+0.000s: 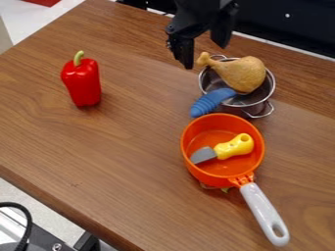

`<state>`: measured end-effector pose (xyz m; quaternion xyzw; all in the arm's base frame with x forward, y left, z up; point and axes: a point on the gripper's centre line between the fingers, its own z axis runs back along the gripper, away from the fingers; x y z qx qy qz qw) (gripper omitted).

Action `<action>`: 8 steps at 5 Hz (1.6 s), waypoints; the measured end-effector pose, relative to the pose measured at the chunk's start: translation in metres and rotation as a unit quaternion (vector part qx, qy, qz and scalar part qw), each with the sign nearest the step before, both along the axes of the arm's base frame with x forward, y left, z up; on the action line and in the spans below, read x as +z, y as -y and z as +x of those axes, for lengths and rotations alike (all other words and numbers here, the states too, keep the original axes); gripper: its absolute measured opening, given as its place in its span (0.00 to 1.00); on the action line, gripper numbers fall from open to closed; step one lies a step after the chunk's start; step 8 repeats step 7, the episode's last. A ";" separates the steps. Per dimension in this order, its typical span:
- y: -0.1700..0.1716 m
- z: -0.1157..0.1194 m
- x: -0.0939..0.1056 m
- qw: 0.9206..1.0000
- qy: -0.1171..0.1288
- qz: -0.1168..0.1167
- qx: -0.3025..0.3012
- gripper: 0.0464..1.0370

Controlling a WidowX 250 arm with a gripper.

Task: Put the fried chicken in to the silver

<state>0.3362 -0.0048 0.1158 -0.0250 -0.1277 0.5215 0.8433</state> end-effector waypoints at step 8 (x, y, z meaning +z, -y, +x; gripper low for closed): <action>-0.044 0.052 -0.001 0.951 -0.031 0.066 -0.301 0.96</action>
